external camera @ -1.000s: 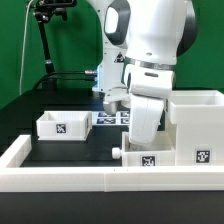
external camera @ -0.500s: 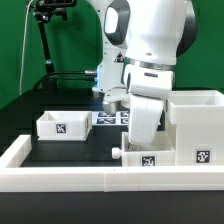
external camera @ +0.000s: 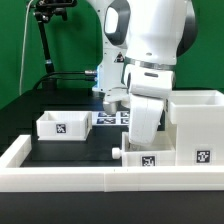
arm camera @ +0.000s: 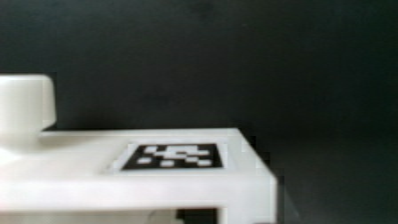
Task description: Assemble drawer
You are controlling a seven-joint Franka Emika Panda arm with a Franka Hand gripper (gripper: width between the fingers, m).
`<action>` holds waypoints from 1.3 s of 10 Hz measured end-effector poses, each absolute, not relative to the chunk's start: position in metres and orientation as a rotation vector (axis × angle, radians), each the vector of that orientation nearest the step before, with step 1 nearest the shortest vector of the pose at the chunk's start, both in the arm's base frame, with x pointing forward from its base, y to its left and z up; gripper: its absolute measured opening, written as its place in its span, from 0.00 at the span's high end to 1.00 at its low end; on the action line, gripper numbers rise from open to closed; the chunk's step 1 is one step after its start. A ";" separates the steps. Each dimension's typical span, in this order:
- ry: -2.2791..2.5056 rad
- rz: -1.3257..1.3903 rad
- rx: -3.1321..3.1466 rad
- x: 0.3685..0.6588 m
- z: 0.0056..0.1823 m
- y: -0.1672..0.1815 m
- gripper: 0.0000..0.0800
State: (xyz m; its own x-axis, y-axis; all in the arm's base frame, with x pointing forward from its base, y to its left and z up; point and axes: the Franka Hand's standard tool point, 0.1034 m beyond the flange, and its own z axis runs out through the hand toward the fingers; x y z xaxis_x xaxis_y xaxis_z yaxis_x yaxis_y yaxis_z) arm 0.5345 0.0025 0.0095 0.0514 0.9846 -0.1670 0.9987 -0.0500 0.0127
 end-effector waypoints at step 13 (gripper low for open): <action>2.104 -0.100 2.190 0.536 0.009 -0.007 0.94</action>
Offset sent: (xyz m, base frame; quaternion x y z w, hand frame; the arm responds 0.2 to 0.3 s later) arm 0.0058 0.0252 -0.0035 -0.0119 0.0025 0.0119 0.9999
